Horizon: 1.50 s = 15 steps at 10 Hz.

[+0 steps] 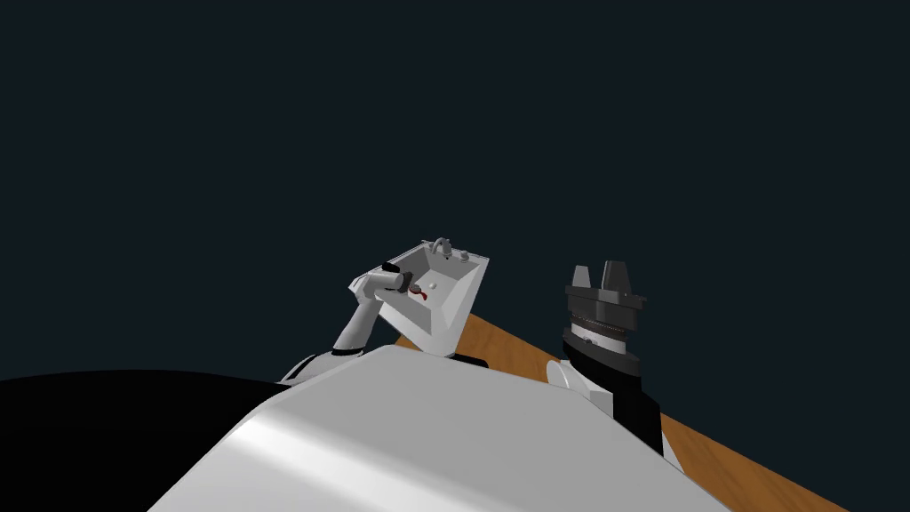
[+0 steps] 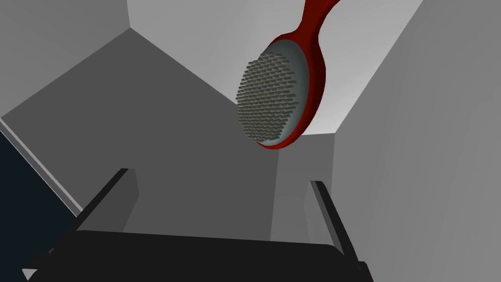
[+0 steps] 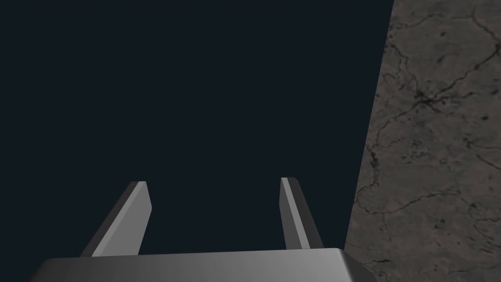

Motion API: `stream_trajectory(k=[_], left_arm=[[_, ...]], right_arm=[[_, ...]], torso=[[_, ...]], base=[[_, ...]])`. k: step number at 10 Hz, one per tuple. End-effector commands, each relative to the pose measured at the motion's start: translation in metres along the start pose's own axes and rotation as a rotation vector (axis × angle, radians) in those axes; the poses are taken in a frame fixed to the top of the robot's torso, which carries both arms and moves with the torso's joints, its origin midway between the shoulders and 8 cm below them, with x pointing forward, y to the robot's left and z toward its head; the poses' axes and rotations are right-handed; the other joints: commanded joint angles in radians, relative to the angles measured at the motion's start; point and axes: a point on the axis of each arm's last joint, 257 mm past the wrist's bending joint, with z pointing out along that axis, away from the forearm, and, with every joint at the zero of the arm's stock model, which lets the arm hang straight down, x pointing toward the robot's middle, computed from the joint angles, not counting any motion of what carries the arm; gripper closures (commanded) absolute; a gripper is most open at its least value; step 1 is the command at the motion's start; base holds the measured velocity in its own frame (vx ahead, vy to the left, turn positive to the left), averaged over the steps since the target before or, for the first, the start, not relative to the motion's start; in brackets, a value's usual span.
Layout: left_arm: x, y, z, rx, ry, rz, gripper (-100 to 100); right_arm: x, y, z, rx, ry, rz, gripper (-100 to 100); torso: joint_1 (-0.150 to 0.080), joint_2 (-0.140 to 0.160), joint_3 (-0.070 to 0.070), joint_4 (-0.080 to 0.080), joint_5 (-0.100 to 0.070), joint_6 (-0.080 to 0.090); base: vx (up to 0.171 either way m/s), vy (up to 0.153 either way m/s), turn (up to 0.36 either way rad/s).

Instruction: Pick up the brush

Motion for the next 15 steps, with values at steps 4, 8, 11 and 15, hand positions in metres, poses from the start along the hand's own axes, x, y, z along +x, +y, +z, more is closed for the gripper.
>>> stream_trajectory(k=[4, 8, 11, 15], left_arm=[[0.007, 0.043, 0.007, -0.165, 0.039, 0.005, -100], [0.026, 0.106, 0.014, -0.353, 0.102, 0.002, -100], [0.027, 0.097, 0.021, -0.323, 0.090, 0.002, -100], [0.029, 0.100, 0.027, -0.322, 0.089, 0.000, -100]], right_arm=[[0.000, 0.000, 0.000, 0.000, 0.000, 0.000, 0], [0.000, 0.000, 0.000, 0.000, 0.000, 0.000, 0], [0.000, 0.000, 0.000, 0.000, 0.000, 0.000, 0], [0.000, 0.000, 0.000, 0.000, 0.000, 0.000, 0]], torso=[[0.001, 0.000, 0.000, 0.000, 0.000, 0.000], [0.001, -0.005, -0.003, -0.001, 0.000, 0.000], [0.003, 0.001, 0.001, 0.000, 0.000, 0.000], [0.004, 0.004, 0.002, 0.001, 0.001, 0.000]], base=[[0.063, -0.030, 0.010], [0.136, -0.036, -0.021], [0.035, -0.005, -0.006], [0.000, 0.008, -0.008]])
